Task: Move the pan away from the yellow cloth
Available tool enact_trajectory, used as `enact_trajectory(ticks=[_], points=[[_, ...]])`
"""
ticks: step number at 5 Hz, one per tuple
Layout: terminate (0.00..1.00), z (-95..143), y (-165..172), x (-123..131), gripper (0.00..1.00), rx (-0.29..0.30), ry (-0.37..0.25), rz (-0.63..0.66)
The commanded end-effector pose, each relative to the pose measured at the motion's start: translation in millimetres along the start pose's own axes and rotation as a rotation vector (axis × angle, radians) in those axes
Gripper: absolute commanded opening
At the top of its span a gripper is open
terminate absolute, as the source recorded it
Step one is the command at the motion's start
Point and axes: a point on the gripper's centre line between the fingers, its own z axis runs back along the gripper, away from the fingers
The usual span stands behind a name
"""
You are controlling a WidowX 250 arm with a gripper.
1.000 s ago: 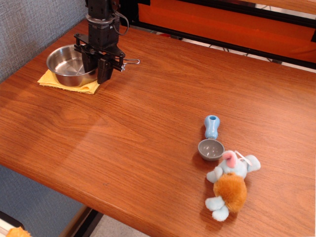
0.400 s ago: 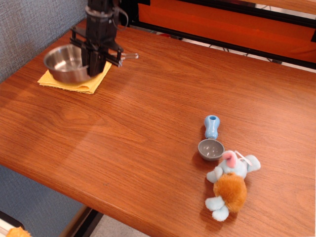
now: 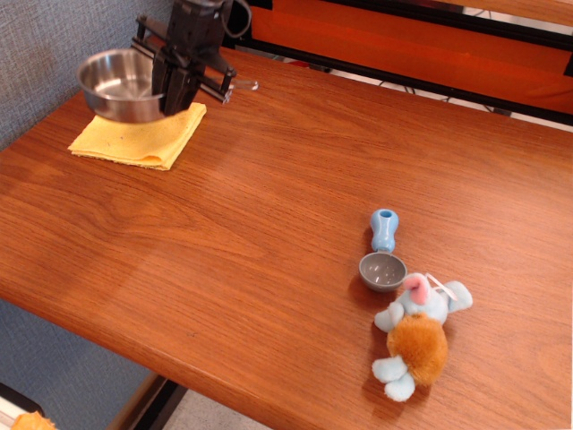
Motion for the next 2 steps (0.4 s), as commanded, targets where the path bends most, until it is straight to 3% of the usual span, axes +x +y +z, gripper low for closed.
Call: enact_trajectory(ticks=[1, 2], points=[[0.0, 69, -42, -14, 0.0, 0.042, -0.095, 0.071], [0.0, 84, -86, -7, 0.0, -0.011, -0.168, 0.016]])
